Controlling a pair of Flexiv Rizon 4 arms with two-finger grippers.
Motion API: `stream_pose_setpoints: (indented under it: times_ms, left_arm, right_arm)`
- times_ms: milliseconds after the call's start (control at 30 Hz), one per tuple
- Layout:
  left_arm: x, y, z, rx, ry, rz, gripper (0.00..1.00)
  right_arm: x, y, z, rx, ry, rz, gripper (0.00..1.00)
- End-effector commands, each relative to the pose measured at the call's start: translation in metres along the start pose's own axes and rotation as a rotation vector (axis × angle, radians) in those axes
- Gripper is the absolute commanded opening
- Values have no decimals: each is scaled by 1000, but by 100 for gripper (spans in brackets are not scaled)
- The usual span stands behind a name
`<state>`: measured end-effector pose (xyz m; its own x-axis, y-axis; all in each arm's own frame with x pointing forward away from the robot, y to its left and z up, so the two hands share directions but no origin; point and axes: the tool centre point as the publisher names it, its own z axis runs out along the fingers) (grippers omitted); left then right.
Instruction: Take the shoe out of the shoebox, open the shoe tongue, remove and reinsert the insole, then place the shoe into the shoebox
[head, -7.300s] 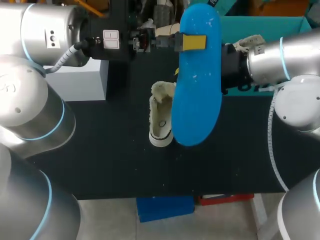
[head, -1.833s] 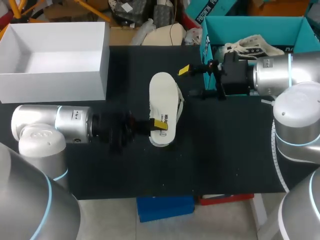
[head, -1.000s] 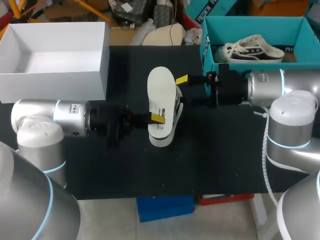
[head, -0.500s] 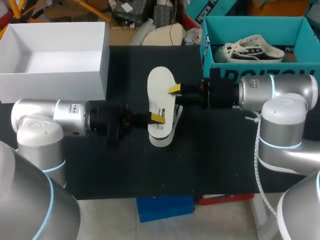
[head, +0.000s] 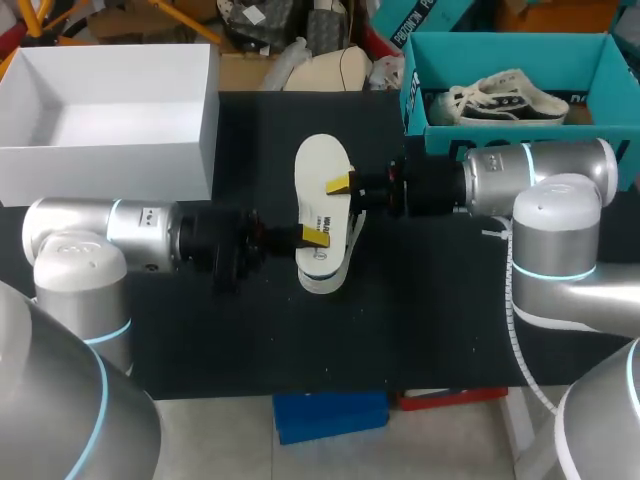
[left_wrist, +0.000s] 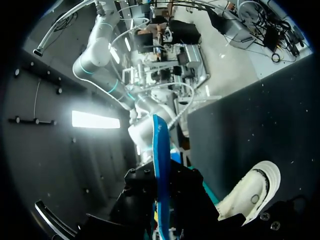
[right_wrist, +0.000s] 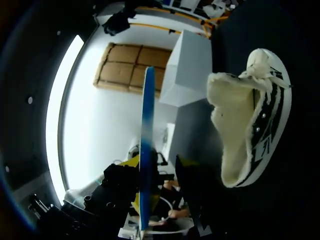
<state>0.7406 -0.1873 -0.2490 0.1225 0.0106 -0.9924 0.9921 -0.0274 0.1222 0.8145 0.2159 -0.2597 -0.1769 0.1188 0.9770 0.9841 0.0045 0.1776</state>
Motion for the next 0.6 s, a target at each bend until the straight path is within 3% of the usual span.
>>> stream_pose_setpoints:
  times_ms: [33,367,600]
  left_arm:
    - [0,-1,1,-3,3,2,0]
    - [0,-1,1,-3,3,2,0]
    - [0,-1,1,-3,3,2,0]
  right_arm:
    - [1,0,-1,16,-7,-1,42]
    - [8,-8,5,73,-14,-14,41]
    - [7,-16,14,66,-20,5,36]
